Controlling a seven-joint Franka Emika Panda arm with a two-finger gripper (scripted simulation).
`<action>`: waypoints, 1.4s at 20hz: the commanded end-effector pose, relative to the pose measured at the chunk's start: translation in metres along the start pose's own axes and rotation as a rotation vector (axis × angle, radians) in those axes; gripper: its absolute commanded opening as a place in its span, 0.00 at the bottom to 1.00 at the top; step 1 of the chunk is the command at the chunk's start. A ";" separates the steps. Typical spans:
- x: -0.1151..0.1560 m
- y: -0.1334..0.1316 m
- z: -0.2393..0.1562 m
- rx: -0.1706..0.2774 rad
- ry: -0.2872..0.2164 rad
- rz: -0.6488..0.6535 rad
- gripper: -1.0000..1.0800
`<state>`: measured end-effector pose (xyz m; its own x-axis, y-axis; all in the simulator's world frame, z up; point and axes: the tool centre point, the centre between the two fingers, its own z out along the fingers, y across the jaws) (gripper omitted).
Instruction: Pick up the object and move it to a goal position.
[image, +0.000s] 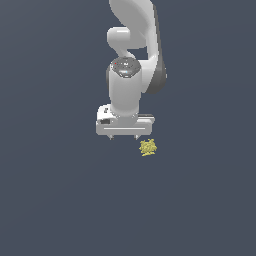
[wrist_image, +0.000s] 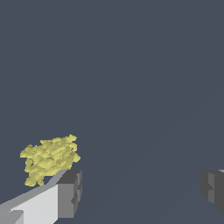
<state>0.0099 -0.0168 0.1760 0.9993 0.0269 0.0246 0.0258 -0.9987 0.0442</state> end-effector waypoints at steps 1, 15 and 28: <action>0.001 0.004 0.000 -0.009 0.001 -0.003 0.96; 0.001 -0.001 0.003 -0.006 0.000 0.045 0.96; -0.003 -0.023 0.016 0.007 -0.006 0.271 0.96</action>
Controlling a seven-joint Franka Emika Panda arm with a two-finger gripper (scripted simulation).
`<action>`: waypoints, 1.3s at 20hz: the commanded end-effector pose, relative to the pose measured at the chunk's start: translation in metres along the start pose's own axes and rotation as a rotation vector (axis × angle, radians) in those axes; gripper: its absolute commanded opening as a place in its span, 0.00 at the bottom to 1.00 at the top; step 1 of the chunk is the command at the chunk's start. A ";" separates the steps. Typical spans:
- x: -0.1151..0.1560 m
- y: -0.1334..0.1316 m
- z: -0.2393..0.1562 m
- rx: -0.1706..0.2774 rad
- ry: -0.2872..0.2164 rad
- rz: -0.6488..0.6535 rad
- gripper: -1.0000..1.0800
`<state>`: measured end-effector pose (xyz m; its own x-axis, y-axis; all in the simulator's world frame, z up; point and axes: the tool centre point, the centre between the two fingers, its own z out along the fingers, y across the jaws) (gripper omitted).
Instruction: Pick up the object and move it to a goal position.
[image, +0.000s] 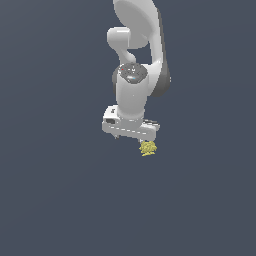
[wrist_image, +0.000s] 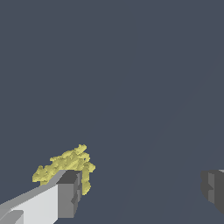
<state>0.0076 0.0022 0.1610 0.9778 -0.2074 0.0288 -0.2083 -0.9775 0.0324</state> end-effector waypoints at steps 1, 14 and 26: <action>-0.002 -0.006 0.003 0.003 -0.002 0.059 0.96; -0.016 -0.033 0.021 0.014 -0.015 0.376 0.96; -0.029 -0.057 0.036 0.018 -0.028 0.671 0.96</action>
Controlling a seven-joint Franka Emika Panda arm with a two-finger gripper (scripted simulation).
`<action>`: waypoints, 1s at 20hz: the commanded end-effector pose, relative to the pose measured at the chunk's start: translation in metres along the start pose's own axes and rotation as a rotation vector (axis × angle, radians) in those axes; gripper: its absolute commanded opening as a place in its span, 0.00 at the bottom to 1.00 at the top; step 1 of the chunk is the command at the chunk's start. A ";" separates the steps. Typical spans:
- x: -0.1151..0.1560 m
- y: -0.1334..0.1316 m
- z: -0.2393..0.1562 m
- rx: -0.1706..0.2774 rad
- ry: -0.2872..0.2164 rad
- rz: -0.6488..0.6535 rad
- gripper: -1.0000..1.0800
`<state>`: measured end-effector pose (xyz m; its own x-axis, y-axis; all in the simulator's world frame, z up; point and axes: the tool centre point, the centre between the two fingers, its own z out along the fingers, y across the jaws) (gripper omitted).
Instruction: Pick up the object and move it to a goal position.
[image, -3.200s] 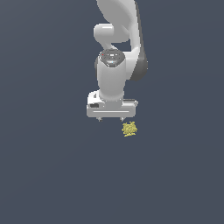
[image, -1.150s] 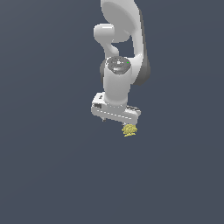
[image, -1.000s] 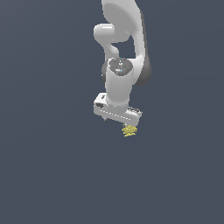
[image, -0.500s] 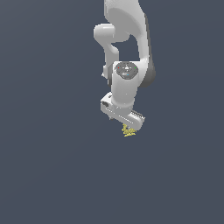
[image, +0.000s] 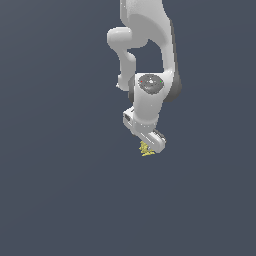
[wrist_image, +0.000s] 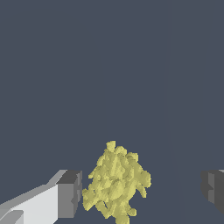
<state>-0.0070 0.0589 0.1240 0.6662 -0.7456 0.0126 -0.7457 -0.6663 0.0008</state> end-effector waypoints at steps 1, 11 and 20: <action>-0.005 -0.002 0.003 0.000 -0.002 0.063 0.96; -0.025 -0.010 0.016 0.000 -0.009 0.308 0.96; -0.037 -0.013 0.024 -0.002 -0.012 0.460 0.96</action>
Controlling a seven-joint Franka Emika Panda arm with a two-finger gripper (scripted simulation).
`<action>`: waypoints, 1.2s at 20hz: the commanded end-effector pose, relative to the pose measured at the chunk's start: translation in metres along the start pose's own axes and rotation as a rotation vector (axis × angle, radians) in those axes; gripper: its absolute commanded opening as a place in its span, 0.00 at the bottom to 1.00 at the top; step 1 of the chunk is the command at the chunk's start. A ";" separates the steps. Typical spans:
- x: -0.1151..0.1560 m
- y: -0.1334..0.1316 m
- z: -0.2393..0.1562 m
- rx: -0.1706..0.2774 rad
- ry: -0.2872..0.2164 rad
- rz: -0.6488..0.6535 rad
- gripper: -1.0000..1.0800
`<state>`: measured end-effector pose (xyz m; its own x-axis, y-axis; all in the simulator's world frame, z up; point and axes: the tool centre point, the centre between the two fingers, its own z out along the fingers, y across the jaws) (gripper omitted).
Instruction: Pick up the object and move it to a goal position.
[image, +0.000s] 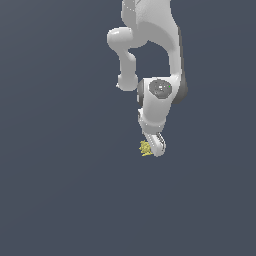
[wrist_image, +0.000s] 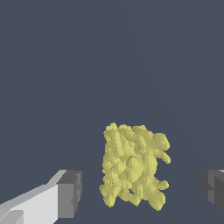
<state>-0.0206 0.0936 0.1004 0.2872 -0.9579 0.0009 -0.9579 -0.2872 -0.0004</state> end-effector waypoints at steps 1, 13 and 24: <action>-0.002 0.000 0.002 0.000 0.000 0.033 0.96; -0.006 0.001 0.007 -0.001 -0.001 0.069 0.96; -0.006 0.002 0.051 -0.001 -0.001 0.073 0.96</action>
<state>-0.0243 0.0983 0.0533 0.2167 -0.9762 0.0002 -0.9762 -0.2167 0.0015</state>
